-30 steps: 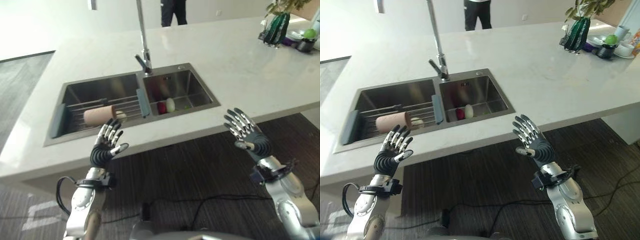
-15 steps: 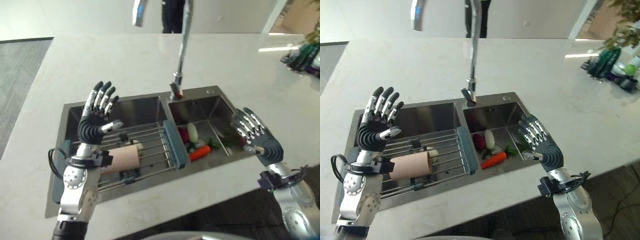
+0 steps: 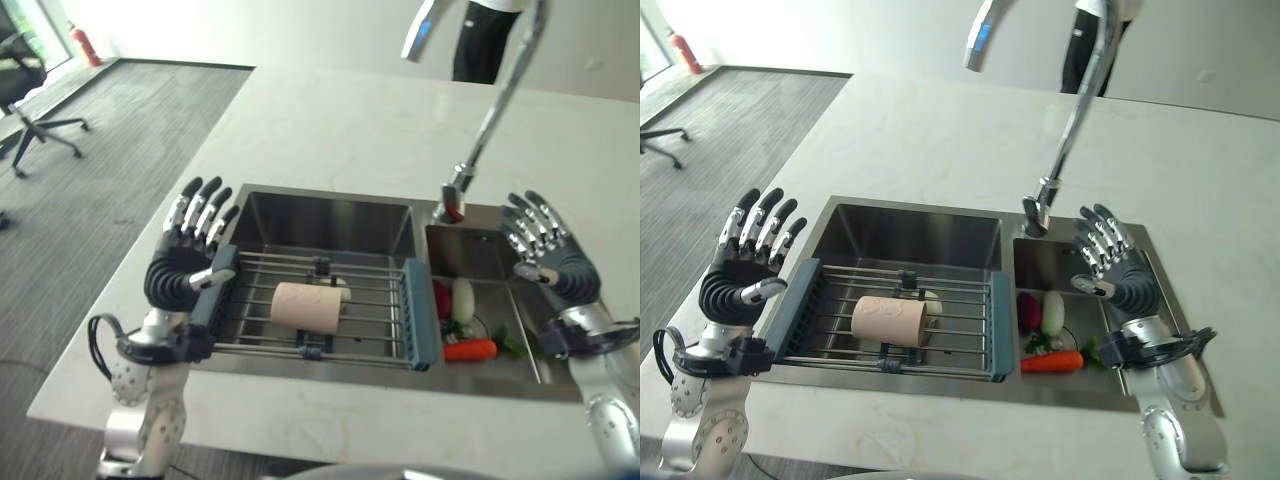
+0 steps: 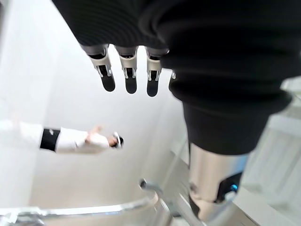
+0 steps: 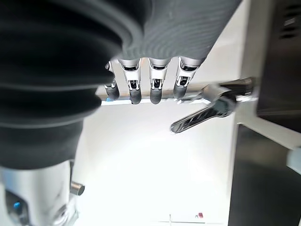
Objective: Place the dishes in the dishwasher.
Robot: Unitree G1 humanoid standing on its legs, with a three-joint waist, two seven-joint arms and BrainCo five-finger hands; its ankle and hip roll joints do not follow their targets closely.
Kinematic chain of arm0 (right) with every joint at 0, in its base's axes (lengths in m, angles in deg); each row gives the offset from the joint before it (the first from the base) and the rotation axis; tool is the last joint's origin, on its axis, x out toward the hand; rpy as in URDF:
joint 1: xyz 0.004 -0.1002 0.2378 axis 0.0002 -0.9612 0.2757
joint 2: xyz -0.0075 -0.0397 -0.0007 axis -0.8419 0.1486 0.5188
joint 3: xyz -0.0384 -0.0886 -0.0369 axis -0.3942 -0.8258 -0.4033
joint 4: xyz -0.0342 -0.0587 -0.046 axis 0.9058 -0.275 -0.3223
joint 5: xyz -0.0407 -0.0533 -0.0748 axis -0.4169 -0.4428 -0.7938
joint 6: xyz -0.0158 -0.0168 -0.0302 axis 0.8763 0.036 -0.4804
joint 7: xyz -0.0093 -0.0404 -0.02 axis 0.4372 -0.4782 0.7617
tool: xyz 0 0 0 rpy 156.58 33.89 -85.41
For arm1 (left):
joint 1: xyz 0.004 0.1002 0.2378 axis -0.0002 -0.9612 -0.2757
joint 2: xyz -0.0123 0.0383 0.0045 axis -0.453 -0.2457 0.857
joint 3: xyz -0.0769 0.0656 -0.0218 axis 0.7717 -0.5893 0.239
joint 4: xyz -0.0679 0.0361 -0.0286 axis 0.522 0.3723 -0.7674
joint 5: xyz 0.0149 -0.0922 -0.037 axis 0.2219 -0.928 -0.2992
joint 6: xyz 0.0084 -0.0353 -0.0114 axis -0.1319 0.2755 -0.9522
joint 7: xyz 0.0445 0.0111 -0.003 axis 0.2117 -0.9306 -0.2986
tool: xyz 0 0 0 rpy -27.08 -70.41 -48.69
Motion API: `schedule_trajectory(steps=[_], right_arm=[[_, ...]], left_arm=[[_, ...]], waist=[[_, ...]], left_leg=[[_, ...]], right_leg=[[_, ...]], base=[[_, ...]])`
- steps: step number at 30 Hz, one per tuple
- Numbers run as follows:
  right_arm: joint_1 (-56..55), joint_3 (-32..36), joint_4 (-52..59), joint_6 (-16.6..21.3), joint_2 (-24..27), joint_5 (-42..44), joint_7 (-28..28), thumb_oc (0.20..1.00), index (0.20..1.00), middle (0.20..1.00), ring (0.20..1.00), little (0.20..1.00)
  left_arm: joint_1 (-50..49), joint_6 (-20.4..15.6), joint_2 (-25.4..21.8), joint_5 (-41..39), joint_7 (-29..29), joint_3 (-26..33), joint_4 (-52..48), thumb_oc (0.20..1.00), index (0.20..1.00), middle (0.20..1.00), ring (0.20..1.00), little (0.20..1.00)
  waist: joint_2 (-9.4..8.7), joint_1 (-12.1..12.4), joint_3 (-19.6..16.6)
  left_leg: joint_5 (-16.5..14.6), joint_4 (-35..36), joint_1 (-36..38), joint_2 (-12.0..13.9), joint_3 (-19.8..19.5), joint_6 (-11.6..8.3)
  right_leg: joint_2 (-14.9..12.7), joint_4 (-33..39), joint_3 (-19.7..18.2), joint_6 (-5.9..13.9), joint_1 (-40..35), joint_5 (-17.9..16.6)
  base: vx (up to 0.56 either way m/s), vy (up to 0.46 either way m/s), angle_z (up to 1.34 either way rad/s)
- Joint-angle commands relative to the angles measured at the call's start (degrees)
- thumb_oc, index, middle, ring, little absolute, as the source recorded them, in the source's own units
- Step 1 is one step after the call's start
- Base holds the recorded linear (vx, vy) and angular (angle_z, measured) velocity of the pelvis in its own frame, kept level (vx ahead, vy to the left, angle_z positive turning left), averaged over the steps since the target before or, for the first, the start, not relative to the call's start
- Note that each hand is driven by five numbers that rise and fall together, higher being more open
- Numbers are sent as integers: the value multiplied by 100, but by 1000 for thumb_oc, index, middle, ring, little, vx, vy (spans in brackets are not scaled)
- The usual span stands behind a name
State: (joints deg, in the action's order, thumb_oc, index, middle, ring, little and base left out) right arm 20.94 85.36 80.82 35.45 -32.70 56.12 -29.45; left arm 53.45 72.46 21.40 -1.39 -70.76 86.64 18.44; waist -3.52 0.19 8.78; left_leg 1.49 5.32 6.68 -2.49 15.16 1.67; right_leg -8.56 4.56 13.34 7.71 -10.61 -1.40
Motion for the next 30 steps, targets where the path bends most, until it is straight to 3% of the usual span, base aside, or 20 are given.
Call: schedule_trajectory(steps=[1,9,10,11,12,15,23,27,30], right_arm=[[-42,186,221,301,101,-131,39,1000,1000,1000,1000,1000],[20,405,120,80,244,-174,418,1000,1000,1000,1000,1000],[27,428,143,34,279,-180,434,1000,1000,1000,1000,1000],[30,479,148,-1,321,-177,412,1000,1000,1000,1000,1000],[21,523,171,-28,384,-129,408,1000,1000,1000,1000,1000],[66,628,151,-107,589,-48,333,1000,1000,1000,1000,1000],[301,660,102,-168,790,-100,328,1000,1000,1000,1000,1000],[460,642,5,-114,935,-53,308,1000,1000,1000,1000,1000],[536,580,-41,-117,940,-115,180,1000,1000,1000,1000,1000]], left_arm=[[-7,-79,-175,220,-107,143,-51,1000,1000,1000,1000,1000],[62,683,-560,1127,-360,328,179,1000,1000,1000,1000,1000],[83,650,-616,1321,-306,345,197,1000,1000,1000,1000,1000],[35,325,-782,2655,-583,391,195,1000,1000,1000,1000,1000],[15,263,-977,3183,-745,461,191,1000,1000,1000,1000,1000],[62,492,-1534,3926,-931,667,310,1000,1000,1000,1000,1000],[379,1060,-2248,5223,-260,424,674,1000,1000,1000,1000,1000],[742,1319,-2600,5876,21,-8,939,1000,1000,1000,1000,1000],[992,1510,-2611,6087,233,-393,1231,1000,1000,1000,1000,1000]], waist=[[80,-24,-353],[143,-77,-368],[157,-91,-379],[193,-94,-380],[202,-96,-394],[237,-124,-435],[353,-257,-479],[398,-355,-499],[433,-464,-527]], left_leg=[[-72,-32,111,1051,-303,-713],[-211,-32,224,1029,-182,-639],[-210,-32,229,1035,-170,-640],[-239,-32,266,1060,-141,-653],[-207,-32,241,1061,-135,-657],[-196,-32,230,1081,-99,-687],[-182,-32,274,1102,-18,-712],[-186,-32,292,1105,57,-717],[-185,-32,339,1115,161,-705]], right_leg=[[-163,44,504,162,269,-366],[-219,44,589,201,266,-349],[-214,44,583,199,269,-341],[-201,44,572,196,241,-305],[-203,44,577,192,268,-326],[-206,44,596,205,278,-308],[-189,44,537,228,272,-306],[-188,44,485,251,298,-326],[-151,44,364,246,310,-326]], base=[[-4,81,-41],[-30,26,-2],[-18,30,2],[-26,22,-3],[-31,20,-5],[-22,8,-2],[0,0,0],[-6,17,-14],[22,14,-18]])
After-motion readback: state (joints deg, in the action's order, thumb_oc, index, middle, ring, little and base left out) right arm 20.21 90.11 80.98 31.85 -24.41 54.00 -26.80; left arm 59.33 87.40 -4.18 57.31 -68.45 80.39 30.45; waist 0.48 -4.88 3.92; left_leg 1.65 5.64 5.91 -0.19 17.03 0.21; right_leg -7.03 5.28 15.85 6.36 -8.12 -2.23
